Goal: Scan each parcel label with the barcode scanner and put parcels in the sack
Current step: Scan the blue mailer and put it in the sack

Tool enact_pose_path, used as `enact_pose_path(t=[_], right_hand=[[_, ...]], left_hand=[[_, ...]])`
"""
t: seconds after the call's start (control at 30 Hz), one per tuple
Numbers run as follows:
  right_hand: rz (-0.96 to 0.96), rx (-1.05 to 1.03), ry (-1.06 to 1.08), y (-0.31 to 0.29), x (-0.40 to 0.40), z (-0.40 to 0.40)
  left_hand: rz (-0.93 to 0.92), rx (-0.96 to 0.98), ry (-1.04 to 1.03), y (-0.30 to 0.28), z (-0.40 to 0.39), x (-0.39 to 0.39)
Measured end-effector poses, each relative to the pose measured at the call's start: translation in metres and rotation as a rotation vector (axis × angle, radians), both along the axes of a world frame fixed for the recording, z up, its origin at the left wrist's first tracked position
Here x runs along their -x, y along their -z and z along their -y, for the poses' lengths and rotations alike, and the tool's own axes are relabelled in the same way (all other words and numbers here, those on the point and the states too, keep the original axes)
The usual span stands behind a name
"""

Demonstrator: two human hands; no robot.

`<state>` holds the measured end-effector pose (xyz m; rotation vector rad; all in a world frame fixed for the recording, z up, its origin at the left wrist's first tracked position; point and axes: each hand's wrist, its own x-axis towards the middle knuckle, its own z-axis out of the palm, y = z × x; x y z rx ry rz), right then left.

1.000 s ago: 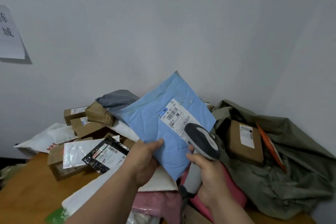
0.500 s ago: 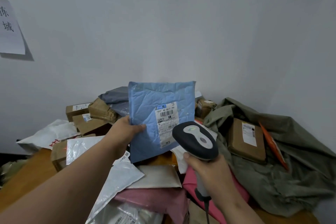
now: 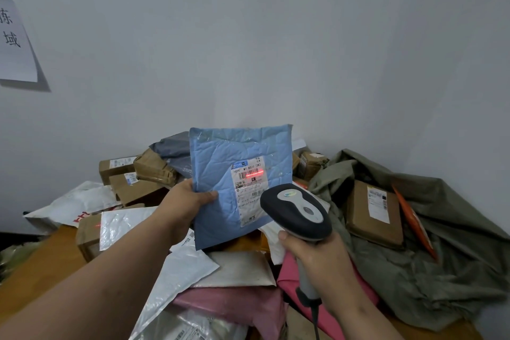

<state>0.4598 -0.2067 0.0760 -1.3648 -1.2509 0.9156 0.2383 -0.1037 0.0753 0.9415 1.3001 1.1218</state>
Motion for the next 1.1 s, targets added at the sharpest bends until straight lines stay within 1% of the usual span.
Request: enact_pose_path(t=[0.17,0.4,0.53,0.73,0.9,1.1], right_hand=[[-0.014,0.035,0.006,0.001,-0.002,-0.001],[-0.020,0.021,0.039,0.002,-0.004,-0.004],[0.034,0.038,0.045,0.000,-0.002,-0.005],[0.042,0.088,0.072,0.001,-0.009,-0.008],[-0.083,0.151,0.134,0.014,-0.025,-0.016],[-0.213,0.251,0.326,0.037,-0.062,-0.018]], left_hand=[[0.001,0.003,0.002,0.003,-0.002,-0.002],[-0.013,0.016,0.021,0.010,-0.006,-0.001],[-0.019,0.017,0.031,0.013,-0.009,-0.001],[-0.021,0.023,0.048,0.018,-0.017,-0.005],[-0.044,0.005,0.081,0.026,-0.025,-0.019],[-0.016,0.015,0.187,0.045,-0.037,-0.072]])
